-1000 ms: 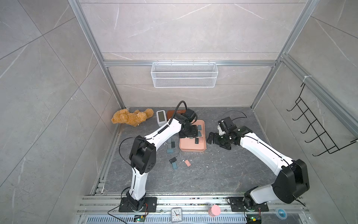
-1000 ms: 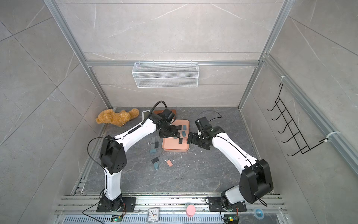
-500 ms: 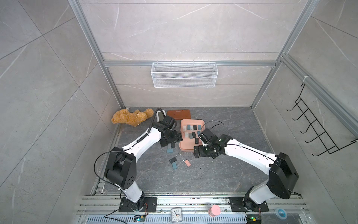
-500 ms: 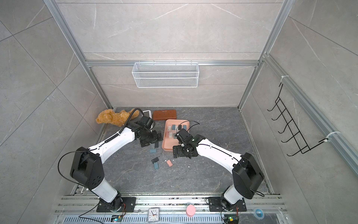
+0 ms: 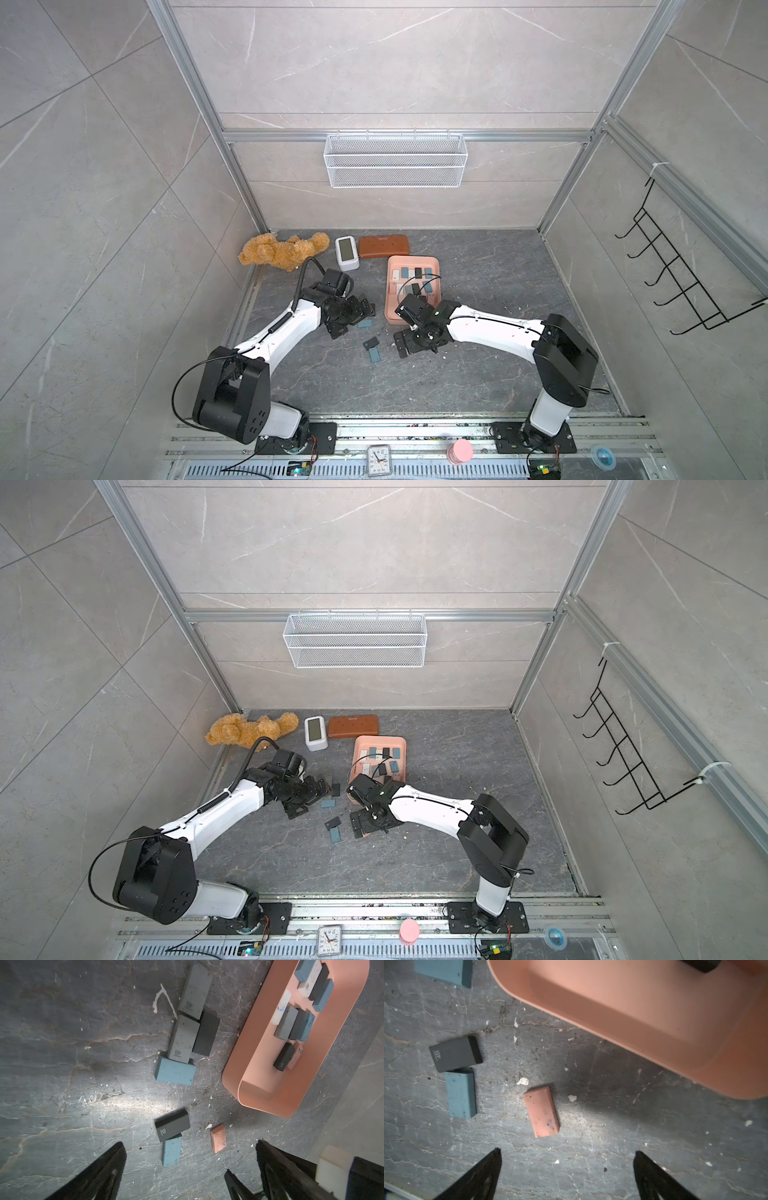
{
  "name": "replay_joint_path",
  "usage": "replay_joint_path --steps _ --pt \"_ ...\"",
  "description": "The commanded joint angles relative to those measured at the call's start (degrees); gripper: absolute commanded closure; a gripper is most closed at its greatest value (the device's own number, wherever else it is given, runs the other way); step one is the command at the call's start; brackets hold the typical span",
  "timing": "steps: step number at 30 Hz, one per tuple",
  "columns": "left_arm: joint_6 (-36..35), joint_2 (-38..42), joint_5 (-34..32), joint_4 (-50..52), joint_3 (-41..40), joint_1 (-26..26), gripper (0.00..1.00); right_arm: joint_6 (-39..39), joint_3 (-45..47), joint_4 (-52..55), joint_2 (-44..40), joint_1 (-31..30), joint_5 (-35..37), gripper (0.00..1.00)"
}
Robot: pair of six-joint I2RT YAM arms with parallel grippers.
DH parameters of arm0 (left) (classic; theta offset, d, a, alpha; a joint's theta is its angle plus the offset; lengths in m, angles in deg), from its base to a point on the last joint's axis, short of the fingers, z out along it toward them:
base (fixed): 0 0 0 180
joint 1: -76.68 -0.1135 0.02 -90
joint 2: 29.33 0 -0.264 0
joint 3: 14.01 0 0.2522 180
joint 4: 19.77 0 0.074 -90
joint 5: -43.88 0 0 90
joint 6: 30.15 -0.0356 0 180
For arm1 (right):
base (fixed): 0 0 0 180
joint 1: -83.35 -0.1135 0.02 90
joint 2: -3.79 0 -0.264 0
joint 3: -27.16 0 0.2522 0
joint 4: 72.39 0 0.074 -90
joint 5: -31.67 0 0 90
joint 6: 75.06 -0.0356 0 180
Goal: Put the eraser in the storage box
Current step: Pick up the eraser from the center of the board.
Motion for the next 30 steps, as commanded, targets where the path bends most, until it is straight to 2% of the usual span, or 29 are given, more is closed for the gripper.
replay_joint_path --steps 1,7,13,22,30 --pt "2.9 2.6 2.8 -3.2 -1.9 -0.1 0.01 0.9 -1.5 -0.4 2.3 -1.1 1.3 0.0" --pt "3.5 3.3 3.1 -3.3 -2.9 -0.1 0.01 1.3 -2.7 -1.4 5.5 -2.2 1.5 0.07" --pt "6.1 3.8 5.0 -5.6 -4.6 -0.9 0.01 2.5 -5.8 -0.9 9.4 -3.6 2.8 0.2" --pt "6.3 3.6 5.7 -5.6 -5.0 -1.2 0.01 2.5 -6.4 -1.3 12.3 -3.8 3.3 0.4" --pt "6.7 3.4 5.6 -6.0 -5.1 -1.3 0.01 2.2 -5.6 -0.4 12.6 -3.8 5.2 0.66"
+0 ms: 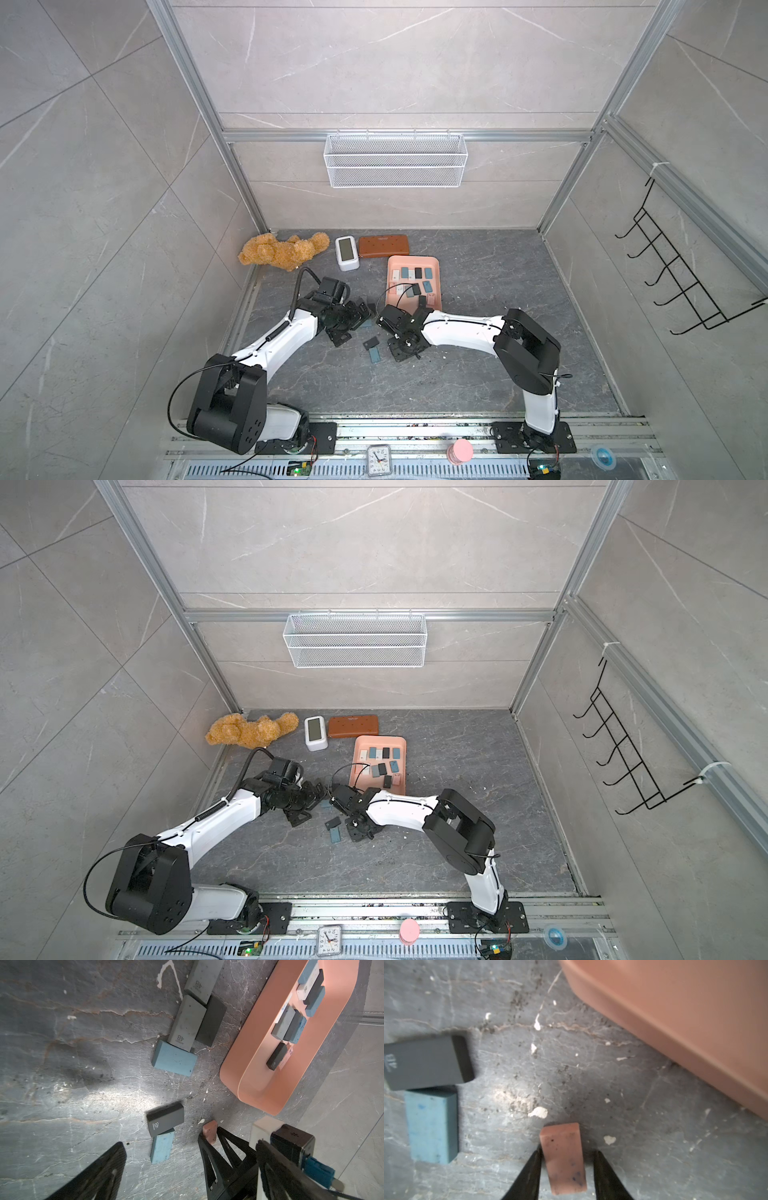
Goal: Put the eraser in the storage box
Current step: Pick up the eraser from the center of the board.
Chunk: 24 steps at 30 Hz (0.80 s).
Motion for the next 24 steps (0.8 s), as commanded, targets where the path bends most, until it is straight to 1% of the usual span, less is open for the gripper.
replay_joint_path --steps 1,5,7,13,16,20,24 --pt "0.7 1.1 1.5 -0.7 0.1 -0.4 0.01 0.0 -0.1 1.5 1.7 -0.2 1.7 0.69" --pt "0.4 0.8 1.5 -0.7 0.5 -0.4 0.01 -0.1 -2.0 3.4 1.2 -0.2 2.3 0.81" --pt "0.1 0.5 1.5 -0.7 0.8 -0.4 0.01 -0.1 -3.6 4.5 0.9 -0.1 2.3 0.84" --pt "-0.3 0.0 1.6 -0.7 2.4 -0.4 0.01 -0.4 -11.3 9.9 0.4 0.0 3.2 0.86" --pt "-0.9 0.1 1.4 -0.6 3.8 -0.4 0.01 -1.3 -16.6 13.5 0.6 1.2 3.2 0.87" --pt "-1.8 -0.7 2.0 -1.0 5.7 -0.5 0.01 -4.2 -23.9 18.3 2.4 5.0 1.3 0.87" --pt "-2.3 -2.5 3.2 -2.1 7.5 -0.5 0.01 -6.5 -30.8 22.3 6.5 9.8 -1.6 0.87"
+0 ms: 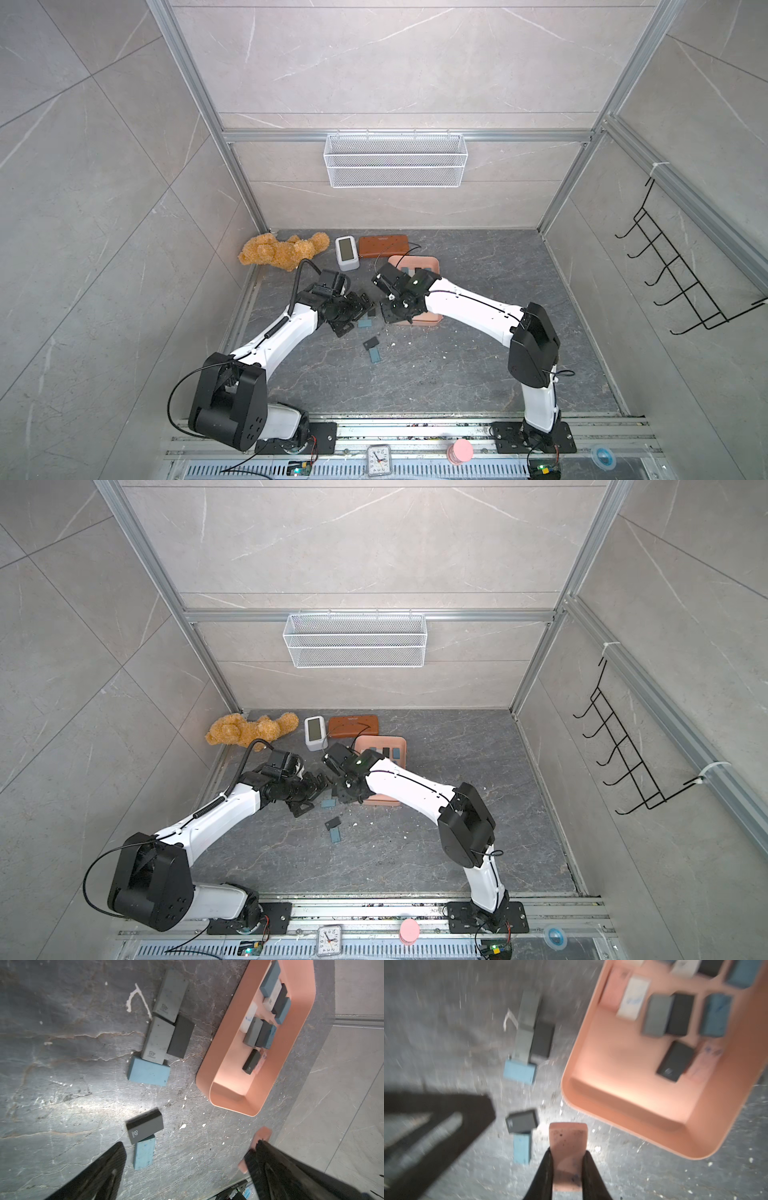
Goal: Put the eraser in the storage box
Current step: Pick up the eraser from the center of the board.
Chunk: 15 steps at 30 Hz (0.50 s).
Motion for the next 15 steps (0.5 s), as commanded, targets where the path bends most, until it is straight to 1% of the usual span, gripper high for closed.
replay_joint_path --steps 1,5,15 --pt "-1.7 -1.5 2.4 -1.5 2.8 -0.3 0.01 -3.1 -4.9 7.5 5.1 3.7 -2.0 0.87" --pt "-2.1 -3.0 3.2 -2.1 4.1 -0.3 0.01 -3.2 -9.6 10.8 10.0 6.3 -3.5 0.87" --pt "-2.7 -4.0 4.1 -2.3 3.8 -0.4 0.01 -2.7 -13.8 13.9 16.8 9.3 -4.2 0.88"
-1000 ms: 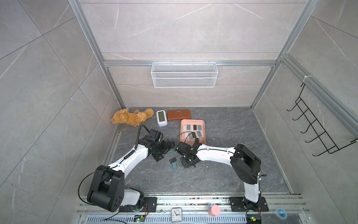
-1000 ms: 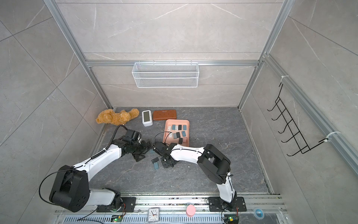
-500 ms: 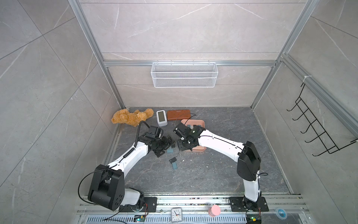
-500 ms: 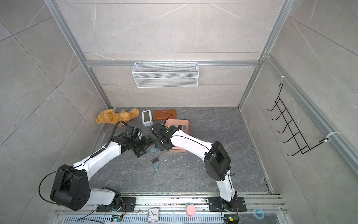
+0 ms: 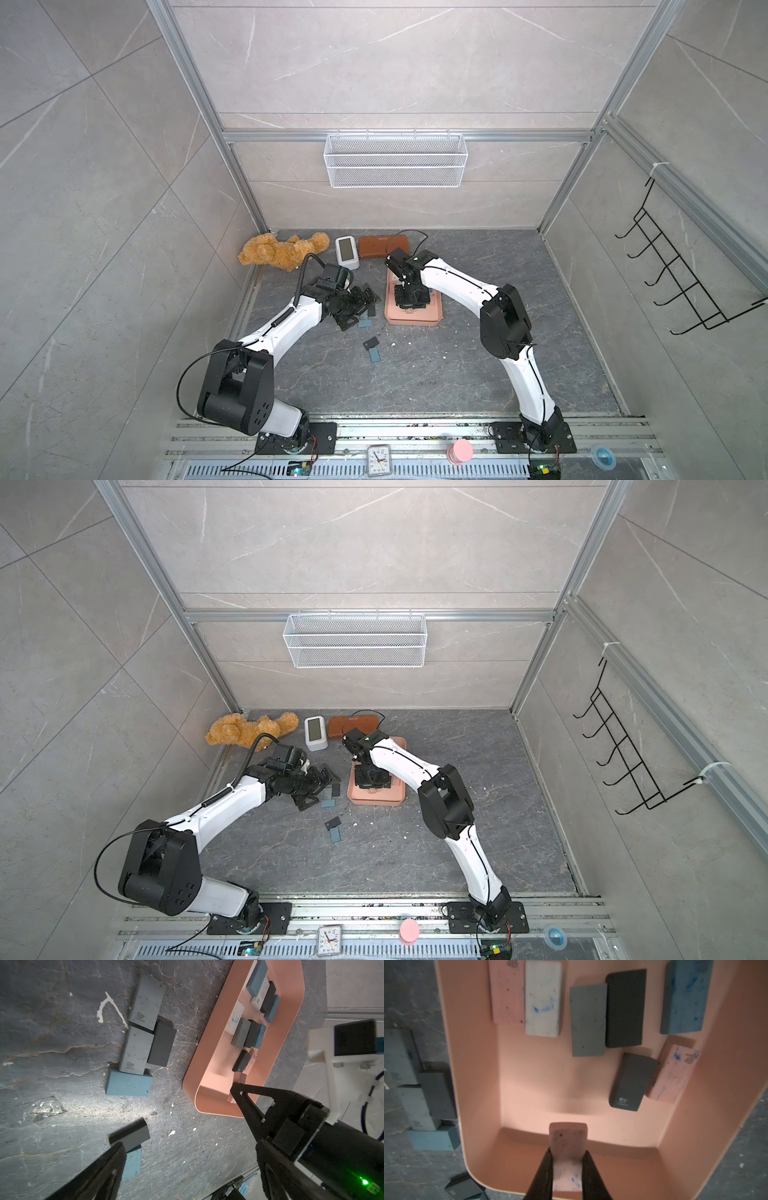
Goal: Put the eraser in the storage box
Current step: Pick up the eraser from the center of the board, then place the eraser in the storage box.
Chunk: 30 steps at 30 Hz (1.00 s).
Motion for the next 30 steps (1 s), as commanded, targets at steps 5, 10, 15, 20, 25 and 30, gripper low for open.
replay_joint_path --steps 5,10,15,20,25,30 --pt "-1.9 -0.6 2.5 -0.9 1.9 -0.4 0.01 -0.3 -2.9 2.7 3.3 1.6 -0.2 0.87" --pt "-3.0 -1.7 2.8 0.2 3.4 -0.5 0.01 0.4 -5.6 3.3 5.3 2.7 -0.3 0.88" --pt "-3.8 -2.8 3.2 1.1 4.8 -0.8 0.01 0.9 -10.1 5.4 8.6 3.2 -0.2 0.87" --pt "-4.7 -3.4 3.5 2.1 5.7 -1.2 0.01 1.0 -13.6 7.1 10.8 3.3 -0.3 0.87" --pt "-4.8 -3.5 3.7 2.2 5.4 -1.5 0.0 0.8 -13.5 7.6 10.9 3.3 0.0 0.88" --pt "-4.6 -3.5 3.8 2.0 5.1 -1.6 0.01 0.5 -10.7 6.5 9.4 3.3 0.2 0.88"
